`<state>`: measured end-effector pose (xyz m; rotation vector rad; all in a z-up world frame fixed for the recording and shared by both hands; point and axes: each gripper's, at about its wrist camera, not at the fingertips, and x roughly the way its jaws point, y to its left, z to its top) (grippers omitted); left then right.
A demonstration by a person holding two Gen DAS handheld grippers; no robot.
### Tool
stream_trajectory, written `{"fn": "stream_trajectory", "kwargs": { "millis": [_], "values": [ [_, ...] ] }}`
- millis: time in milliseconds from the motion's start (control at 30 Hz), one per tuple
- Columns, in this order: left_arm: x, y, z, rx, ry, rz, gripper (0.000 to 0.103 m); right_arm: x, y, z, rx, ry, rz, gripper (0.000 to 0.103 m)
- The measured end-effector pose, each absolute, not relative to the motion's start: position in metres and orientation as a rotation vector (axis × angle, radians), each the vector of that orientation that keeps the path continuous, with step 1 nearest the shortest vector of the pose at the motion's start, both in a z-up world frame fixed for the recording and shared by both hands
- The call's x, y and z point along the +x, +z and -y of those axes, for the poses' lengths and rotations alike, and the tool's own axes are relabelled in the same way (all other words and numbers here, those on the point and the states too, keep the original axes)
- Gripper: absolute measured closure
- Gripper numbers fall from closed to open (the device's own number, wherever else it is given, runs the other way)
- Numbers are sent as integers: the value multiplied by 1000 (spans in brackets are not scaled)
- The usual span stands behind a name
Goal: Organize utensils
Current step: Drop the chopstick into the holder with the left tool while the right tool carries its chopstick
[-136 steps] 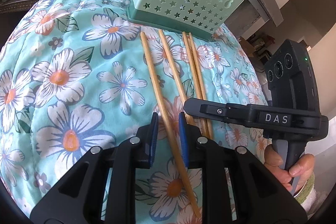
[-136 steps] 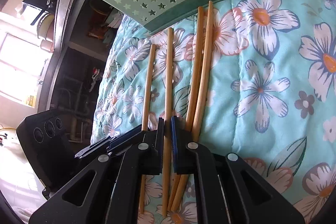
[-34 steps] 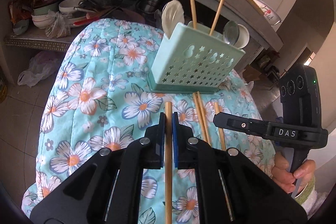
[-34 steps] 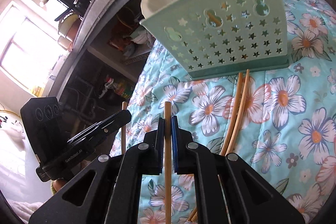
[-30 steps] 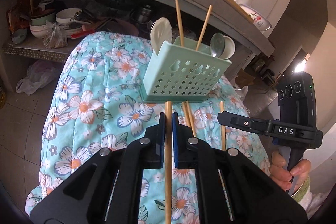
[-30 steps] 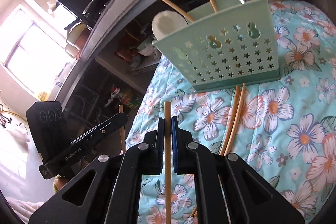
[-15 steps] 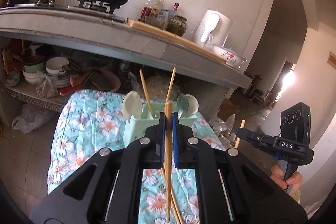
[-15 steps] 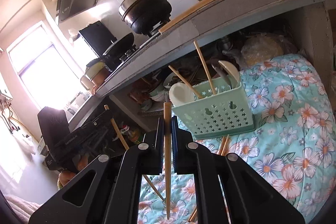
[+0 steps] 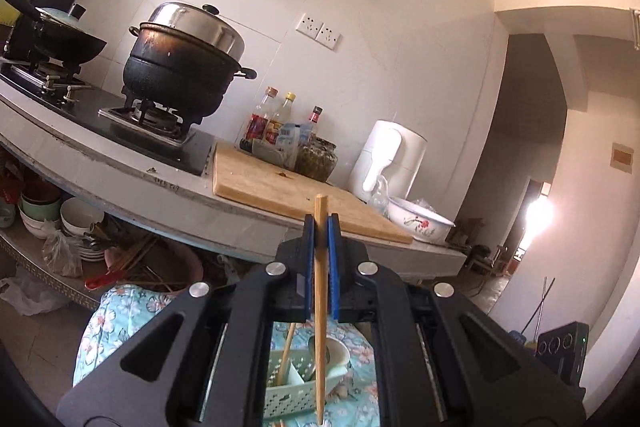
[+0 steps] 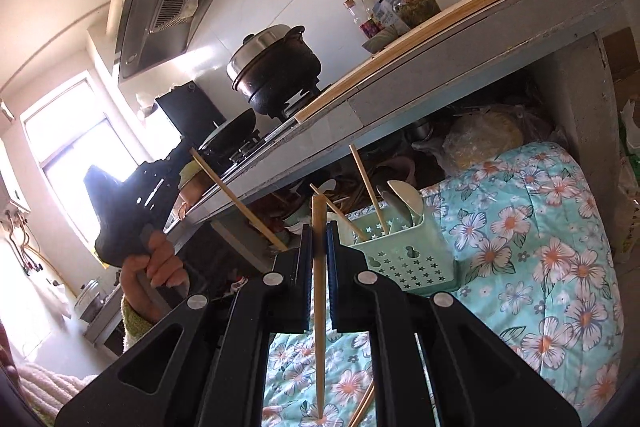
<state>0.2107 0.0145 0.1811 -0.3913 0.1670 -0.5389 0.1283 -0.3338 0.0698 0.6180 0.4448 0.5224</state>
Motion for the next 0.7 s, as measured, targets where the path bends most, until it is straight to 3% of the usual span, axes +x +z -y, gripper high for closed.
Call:
{"fn": "stream_trajectory", "kwargs": {
  "millis": [433, 700],
  "values": [
    [286, 133, 11, -354, -420, -194, 97, 158, 45, 341, 637, 517, -506, 96],
    [299, 95, 18, -348, -437, -337, 97, 164, 35, 340, 641, 509, -532, 96]
  ]
}}
